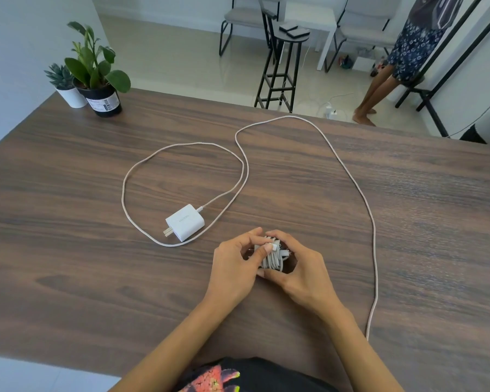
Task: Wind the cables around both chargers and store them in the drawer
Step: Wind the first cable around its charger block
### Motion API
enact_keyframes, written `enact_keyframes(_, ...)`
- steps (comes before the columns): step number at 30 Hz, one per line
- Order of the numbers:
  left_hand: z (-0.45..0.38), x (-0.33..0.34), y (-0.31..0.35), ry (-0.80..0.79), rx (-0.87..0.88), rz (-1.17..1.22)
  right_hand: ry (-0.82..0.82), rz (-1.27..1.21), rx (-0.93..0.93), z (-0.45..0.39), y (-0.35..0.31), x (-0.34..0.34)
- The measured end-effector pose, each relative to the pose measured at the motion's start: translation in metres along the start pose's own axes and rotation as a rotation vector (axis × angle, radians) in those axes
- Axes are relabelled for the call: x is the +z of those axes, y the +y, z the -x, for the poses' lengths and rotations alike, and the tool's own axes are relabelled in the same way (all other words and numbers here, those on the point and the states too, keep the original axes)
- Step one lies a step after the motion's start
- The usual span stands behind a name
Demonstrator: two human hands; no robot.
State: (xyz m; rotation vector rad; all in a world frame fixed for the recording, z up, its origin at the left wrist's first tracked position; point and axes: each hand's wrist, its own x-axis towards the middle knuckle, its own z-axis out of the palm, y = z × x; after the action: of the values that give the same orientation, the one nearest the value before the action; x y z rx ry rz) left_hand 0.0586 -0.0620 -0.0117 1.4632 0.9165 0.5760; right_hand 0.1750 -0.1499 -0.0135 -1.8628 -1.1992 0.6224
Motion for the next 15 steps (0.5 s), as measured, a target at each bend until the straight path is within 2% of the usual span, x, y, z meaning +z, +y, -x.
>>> enact_keyframes(15, 0.0019, -0.0072, 0.0083, 0.114, 0.006, -0.242, 0.021, -0.013, 0.035, 0.0025, 0.0043, 0.0027)
